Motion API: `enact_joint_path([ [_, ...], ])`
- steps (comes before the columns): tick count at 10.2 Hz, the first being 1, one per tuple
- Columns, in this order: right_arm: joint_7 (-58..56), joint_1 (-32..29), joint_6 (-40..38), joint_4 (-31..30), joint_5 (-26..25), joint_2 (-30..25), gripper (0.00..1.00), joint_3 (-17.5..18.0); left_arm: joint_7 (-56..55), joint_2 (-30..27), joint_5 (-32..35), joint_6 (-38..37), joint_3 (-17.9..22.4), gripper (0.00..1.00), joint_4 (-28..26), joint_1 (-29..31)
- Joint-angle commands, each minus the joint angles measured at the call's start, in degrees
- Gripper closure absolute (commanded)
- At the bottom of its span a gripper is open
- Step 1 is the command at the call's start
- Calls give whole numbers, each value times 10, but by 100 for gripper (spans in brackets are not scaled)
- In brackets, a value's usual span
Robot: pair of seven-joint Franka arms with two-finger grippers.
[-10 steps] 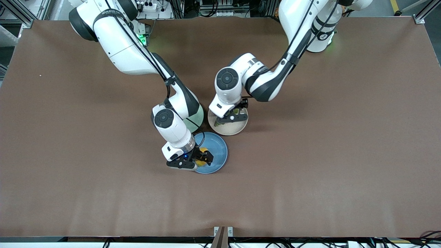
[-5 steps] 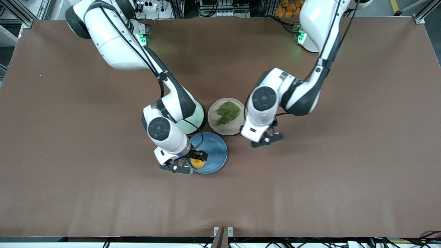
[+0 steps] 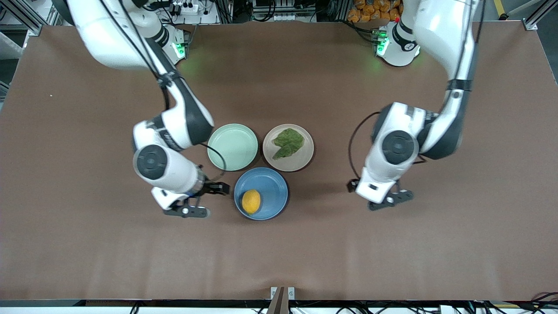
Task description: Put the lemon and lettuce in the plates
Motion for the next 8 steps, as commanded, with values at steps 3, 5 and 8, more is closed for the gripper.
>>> enact_joint_path([
  [3, -155, -102, -46, -143, 9, -134, 0, -5, 92, -76, -23, -11, -3, 0, -80, 48],
  [5, -223, -105, -60, -152, 11, -163, 0, -46, 152, -134, -31, -15, -3, 0, -151, 78],
  [8, -230, -126, -74, -169, 9, -223, 0, -62, 213, -211, -35, -26, -6, 0, -245, 128],
])
